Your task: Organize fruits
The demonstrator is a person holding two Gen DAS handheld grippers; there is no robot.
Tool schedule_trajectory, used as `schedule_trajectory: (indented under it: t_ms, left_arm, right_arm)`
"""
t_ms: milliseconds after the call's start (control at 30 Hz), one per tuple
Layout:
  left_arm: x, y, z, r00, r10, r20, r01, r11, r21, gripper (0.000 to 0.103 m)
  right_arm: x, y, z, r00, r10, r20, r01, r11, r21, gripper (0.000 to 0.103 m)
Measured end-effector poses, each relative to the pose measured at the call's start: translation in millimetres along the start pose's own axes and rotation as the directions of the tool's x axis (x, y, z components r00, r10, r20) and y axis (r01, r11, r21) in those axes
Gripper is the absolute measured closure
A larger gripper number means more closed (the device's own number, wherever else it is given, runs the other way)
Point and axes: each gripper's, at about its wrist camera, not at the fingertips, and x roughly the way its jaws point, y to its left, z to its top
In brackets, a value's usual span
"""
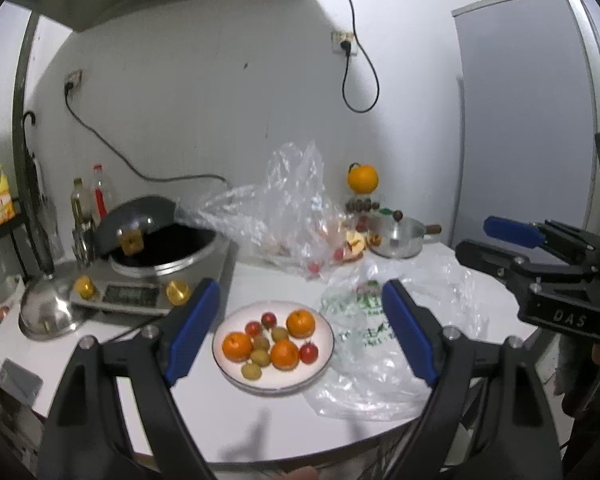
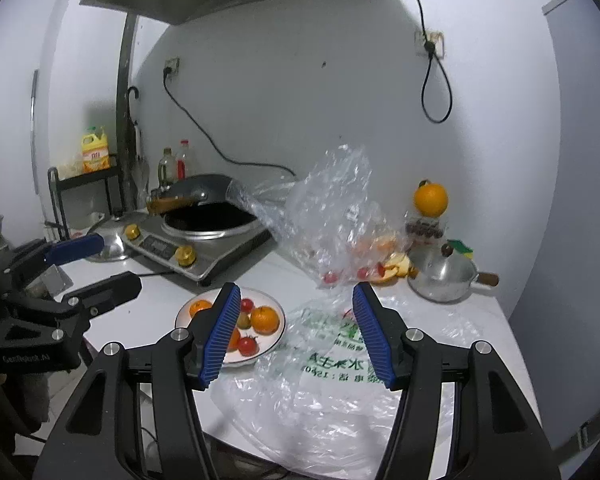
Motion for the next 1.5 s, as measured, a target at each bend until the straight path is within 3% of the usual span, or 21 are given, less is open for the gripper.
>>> schedule_trajectory:
  t_ms: [267, 433, 633, 1000, 1067, 1133, 1500]
  left_arm:
    - [-21.4, -2.0, 24.7, 0.997, 0.021, 0.079, -0.021, 1.0, 0.001, 0.009]
    - [-31.2, 0.2, 35.6, 0.992, 0.053, 0.115, -0.052, 0.999, -0.012, 0.004]
    - [-40.5, -0.3, 47.4, 0.985, 0.093, 0.148, -0.092, 0.996, -0.009, 0.003]
    - [-54.4, -2.5, 60.9, 0.976, 0.1, 0.194, -0.099, 0.995, -0.017, 0.003]
    - [-55.1, -2.4, 63.5, 0.974, 0.105, 0.199, -0.103, 0.994, -0.022, 0.003]
    - [-56.5, -2.6, 65.2, 0.971, 0.114, 0.21, -0.112, 0.994, -0.02, 0.003]
    - [-59.4, 0.7, 76.1, 0.96, 0.135, 0.244, -0.132, 0.991, -0.029, 0.001]
  right_arm:
    - [-20.9, -0.6, 17.4, 0.998, -0.021, 0.06, 0.022, 1.0, -0.012, 0.041]
    - [-31.1, -2.6, 29.1, 0.995, -0.027, 0.099, 0.028, 1.0, -0.008, 0.028]
    - [-40.9, -2.0, 41.3, 0.99, -0.035, 0.135, 0.038, 0.999, -0.017, 0.028]
    - [-52.5, 4.4, 56.7, 0.982, -0.04, 0.182, 0.048, 0.998, -0.04, 0.028]
    - [-54.5, 4.5, 59.0, 0.98, -0.043, 0.192, 0.051, 0.998, -0.037, 0.026]
    - [-57.0, 3.3, 60.9, 0.977, -0.041, 0.21, 0.048, 0.998, -0.029, 0.017]
    - [-57.2, -3.5, 68.1, 0.973, -0.065, 0.22, 0.07, 0.997, -0.015, 0.016]
